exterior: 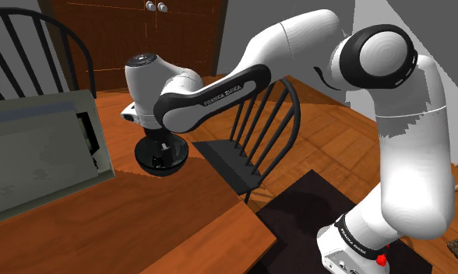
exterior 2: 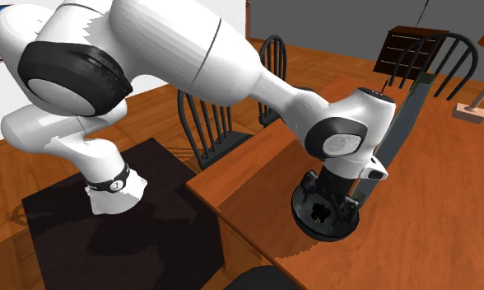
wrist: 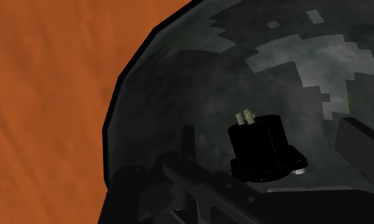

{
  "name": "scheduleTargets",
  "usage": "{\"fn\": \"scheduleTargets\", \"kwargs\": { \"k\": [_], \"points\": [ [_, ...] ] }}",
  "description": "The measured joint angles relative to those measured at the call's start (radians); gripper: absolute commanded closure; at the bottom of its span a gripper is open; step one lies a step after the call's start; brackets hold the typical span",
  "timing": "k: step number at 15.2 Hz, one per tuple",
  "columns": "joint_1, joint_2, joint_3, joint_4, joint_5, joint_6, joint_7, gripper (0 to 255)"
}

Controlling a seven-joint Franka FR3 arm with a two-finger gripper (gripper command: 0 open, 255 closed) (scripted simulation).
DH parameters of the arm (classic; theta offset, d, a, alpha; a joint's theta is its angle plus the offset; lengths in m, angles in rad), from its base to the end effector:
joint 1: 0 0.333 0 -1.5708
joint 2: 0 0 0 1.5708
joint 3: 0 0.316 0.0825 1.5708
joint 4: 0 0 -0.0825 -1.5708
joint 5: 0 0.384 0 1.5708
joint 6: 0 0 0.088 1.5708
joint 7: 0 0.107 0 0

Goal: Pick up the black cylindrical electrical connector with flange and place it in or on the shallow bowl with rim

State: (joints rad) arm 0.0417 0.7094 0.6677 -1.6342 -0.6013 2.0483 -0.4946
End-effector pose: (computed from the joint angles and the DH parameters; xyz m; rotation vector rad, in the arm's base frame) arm 0.5634 0.3681 0.2597 2.2985 1.9848 -0.1481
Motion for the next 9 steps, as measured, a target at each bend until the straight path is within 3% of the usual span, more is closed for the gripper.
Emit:
{"fn": "scheduleTargets", "kwargs": {
  "k": [9],
  "points": [
    [0.007,0.026,-0.016,-0.004,-0.025,0.039,0.013,0]
  ]
}}
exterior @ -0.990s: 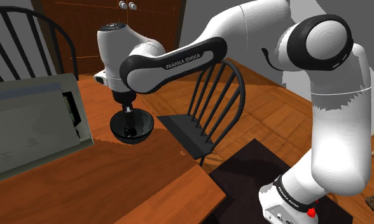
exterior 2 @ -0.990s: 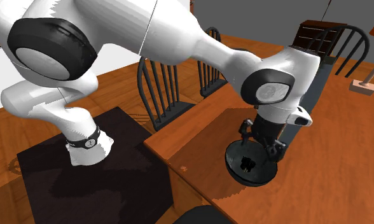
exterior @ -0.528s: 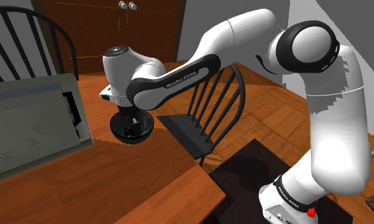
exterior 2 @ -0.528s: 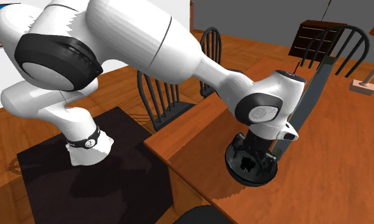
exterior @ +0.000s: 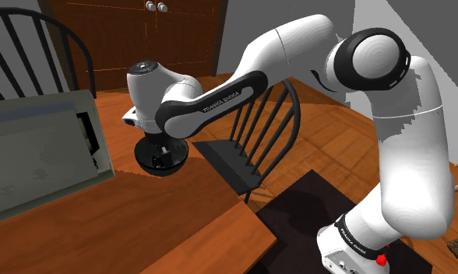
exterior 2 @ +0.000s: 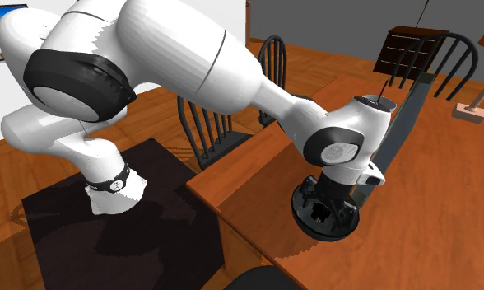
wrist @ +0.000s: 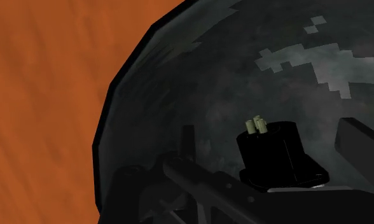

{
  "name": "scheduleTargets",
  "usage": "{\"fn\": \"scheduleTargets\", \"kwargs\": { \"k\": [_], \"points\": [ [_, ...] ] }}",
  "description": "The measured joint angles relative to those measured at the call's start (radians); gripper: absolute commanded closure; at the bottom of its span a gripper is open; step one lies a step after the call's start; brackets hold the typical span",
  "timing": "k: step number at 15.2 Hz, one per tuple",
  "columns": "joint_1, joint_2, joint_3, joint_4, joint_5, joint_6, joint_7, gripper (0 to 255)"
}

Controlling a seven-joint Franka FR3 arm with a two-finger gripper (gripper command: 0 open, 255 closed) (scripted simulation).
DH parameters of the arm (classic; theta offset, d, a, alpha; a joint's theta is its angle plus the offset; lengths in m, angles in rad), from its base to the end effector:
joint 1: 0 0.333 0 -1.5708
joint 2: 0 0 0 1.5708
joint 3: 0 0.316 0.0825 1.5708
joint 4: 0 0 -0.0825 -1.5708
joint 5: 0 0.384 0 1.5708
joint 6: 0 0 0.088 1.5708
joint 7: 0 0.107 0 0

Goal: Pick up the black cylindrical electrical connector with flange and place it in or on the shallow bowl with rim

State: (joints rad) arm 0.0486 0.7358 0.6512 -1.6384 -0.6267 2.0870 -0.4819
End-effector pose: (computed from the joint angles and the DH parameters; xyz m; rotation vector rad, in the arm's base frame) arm 0.5654 0.3669 0.2420 2.2951 1.9828 -0.1309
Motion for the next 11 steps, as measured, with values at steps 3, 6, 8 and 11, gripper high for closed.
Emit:
{"fn": "scheduleTargets", "kwargs": {
  "k": [3,6,8,11],
  "points": [
    [-0.002,-0.002,0.001,-0.004,-0.001,0.004,0.001,255],
    [-0.002,0.001,-0.001,-0.013,-0.001,0.005,0.003,255],
    [-0.003,0.001,-0.001,-0.016,-0.002,0.007,0.004,255],
    [-0.003,0.001,-0.001,-0.018,-0.001,0.007,0.004,255]
  ]
}}
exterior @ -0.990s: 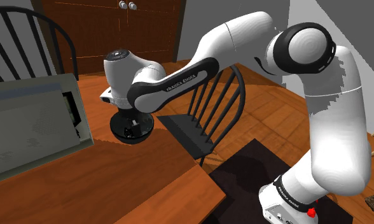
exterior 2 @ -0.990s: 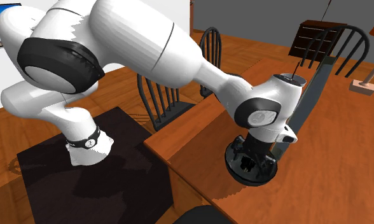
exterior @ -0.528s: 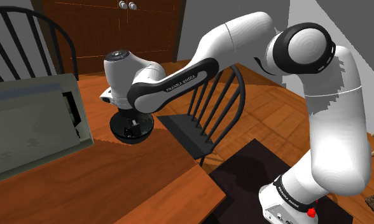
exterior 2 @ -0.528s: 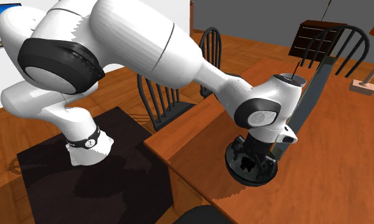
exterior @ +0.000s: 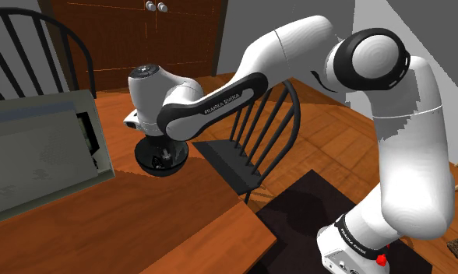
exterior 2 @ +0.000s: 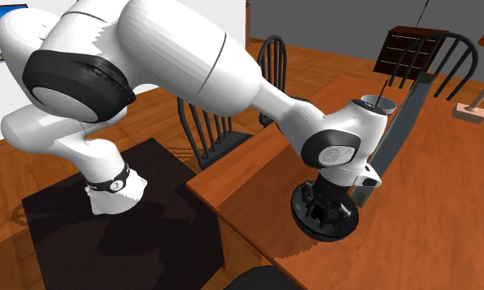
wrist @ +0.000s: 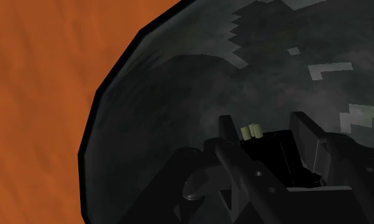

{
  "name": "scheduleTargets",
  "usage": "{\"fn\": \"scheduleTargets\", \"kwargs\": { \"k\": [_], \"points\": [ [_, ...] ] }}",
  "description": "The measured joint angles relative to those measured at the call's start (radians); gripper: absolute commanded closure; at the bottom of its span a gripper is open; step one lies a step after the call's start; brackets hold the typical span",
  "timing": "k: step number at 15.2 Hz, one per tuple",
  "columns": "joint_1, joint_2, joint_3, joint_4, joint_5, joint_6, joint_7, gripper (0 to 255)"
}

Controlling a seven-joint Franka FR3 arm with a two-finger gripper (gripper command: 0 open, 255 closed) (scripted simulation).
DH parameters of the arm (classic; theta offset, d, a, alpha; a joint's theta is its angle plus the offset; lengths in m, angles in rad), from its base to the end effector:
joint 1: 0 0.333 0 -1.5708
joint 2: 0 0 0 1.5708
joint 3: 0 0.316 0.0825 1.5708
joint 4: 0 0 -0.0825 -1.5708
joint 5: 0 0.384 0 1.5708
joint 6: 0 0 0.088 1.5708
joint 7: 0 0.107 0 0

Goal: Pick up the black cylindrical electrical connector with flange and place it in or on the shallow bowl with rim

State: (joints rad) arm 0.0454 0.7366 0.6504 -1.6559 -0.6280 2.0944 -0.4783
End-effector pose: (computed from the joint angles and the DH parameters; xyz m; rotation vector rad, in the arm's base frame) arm 0.5612 0.3652 0.2352 2.2951 1.9862 -0.1446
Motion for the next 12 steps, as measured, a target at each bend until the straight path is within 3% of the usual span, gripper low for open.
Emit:
{"fn": "scheduleTargets", "kwargs": {
  "k": [12],
  "points": [
    [-0.021,-0.064,0.037,0.019,0.048,-0.077,-0.035,255]
  ]
}}
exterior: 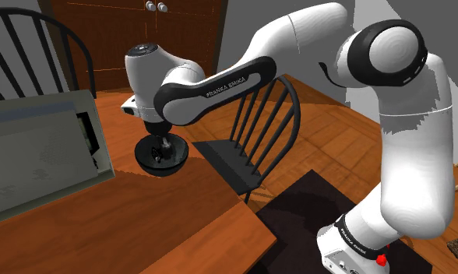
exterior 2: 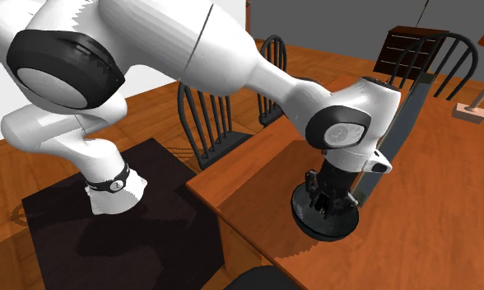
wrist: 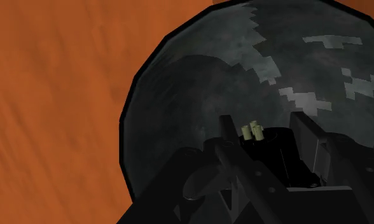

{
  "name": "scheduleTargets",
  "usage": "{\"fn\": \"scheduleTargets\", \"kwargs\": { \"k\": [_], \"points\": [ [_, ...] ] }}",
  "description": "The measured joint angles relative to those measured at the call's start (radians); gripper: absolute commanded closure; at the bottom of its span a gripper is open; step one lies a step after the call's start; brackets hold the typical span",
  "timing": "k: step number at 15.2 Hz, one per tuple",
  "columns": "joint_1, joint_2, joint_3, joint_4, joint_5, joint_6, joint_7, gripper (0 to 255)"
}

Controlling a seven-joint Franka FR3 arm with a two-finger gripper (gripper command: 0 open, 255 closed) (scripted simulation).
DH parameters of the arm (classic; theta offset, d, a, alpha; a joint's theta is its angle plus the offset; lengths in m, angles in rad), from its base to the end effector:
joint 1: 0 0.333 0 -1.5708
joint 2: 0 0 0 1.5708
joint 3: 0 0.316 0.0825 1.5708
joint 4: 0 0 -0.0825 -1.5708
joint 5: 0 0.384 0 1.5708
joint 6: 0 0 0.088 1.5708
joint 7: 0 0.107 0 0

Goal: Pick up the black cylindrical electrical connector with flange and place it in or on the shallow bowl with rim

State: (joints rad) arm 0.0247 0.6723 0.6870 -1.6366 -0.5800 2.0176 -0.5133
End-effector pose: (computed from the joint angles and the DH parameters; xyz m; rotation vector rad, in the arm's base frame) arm 0.5627 0.3655 0.2820 2.2947 1.9881 -0.1482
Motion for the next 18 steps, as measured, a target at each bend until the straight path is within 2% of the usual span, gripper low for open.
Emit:
{"fn": "scheduleTargets", "kwargs": {
  "k": [18],
  "points": [
    [-0.023,-0.106,0.056,0.086,0.083,-0.169,-0.063,255]
  ]
}}
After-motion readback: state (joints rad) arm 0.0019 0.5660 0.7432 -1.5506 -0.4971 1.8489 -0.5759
